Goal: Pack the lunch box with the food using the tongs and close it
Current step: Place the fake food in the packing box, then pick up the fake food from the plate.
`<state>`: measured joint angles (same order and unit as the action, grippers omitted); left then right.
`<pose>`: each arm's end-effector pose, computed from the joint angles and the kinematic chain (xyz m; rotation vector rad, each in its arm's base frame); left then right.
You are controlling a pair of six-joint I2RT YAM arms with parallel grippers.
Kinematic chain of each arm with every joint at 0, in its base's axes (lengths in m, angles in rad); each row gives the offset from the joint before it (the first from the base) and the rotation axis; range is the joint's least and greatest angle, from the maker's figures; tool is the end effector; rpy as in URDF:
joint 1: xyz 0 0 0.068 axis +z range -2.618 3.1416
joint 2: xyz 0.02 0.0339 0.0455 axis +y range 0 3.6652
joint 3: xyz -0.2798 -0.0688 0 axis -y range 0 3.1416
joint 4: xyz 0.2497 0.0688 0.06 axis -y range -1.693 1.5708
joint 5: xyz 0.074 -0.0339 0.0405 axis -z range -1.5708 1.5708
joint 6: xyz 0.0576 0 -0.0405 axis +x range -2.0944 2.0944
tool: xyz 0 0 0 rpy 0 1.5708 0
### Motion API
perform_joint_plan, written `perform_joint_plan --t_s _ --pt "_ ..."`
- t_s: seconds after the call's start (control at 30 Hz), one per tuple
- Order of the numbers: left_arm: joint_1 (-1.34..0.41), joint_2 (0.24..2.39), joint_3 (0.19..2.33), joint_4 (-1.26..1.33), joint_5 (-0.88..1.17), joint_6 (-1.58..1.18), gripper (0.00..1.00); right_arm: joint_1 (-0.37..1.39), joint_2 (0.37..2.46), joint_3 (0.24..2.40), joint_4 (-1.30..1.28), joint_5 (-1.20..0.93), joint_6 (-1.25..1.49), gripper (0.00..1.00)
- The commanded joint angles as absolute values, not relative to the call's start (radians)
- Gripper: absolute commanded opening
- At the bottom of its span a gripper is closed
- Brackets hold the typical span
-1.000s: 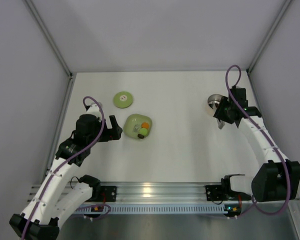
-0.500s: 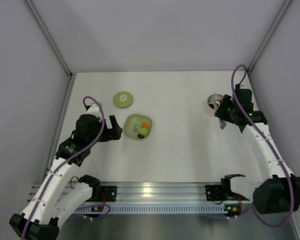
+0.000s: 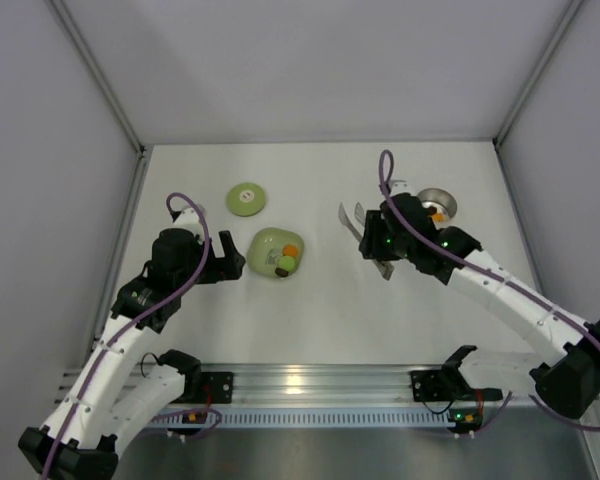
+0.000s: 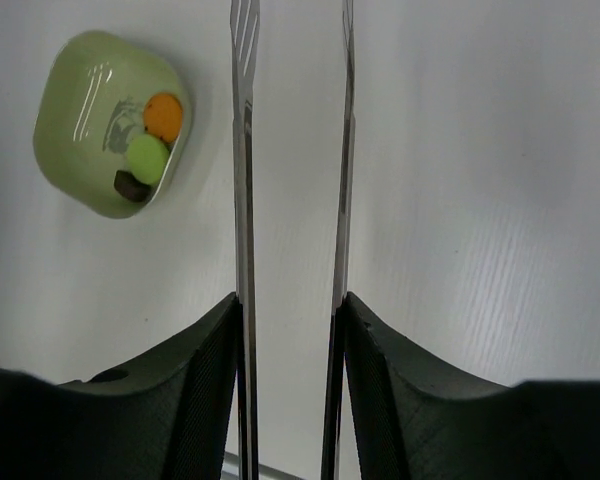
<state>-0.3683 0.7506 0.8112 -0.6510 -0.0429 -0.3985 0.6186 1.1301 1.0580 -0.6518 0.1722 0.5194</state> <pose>0.1597 -0.0590 0.3061 -0.0581 2.1866 -0.3931 0.2110 0.1381 0.3218 -0.0248 2.3133 0.3933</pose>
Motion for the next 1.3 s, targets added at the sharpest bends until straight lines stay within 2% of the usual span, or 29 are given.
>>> perform_joint_plan --t_s 0.0,0.13,0.4,1.27 --pt "-0.373 0.746 0.816 -0.626 -0.055 -0.410 0.99 0.754 1.216 1.143 -0.615 0.276 0.583 0.42" --pt "-0.374 0.747 0.816 -0.626 -0.057 -0.410 0.99 0.902 1.317 1.207 -0.609 0.324 0.598 0.42" --pt "-0.376 0.746 0.816 -0.626 -0.055 -0.410 0.99 1.031 1.463 1.292 -0.601 0.347 0.609 0.43" --pt "-0.377 0.735 0.816 -0.624 -0.051 -0.407 0.99 1.192 1.603 1.331 -0.637 0.356 0.620 0.43"
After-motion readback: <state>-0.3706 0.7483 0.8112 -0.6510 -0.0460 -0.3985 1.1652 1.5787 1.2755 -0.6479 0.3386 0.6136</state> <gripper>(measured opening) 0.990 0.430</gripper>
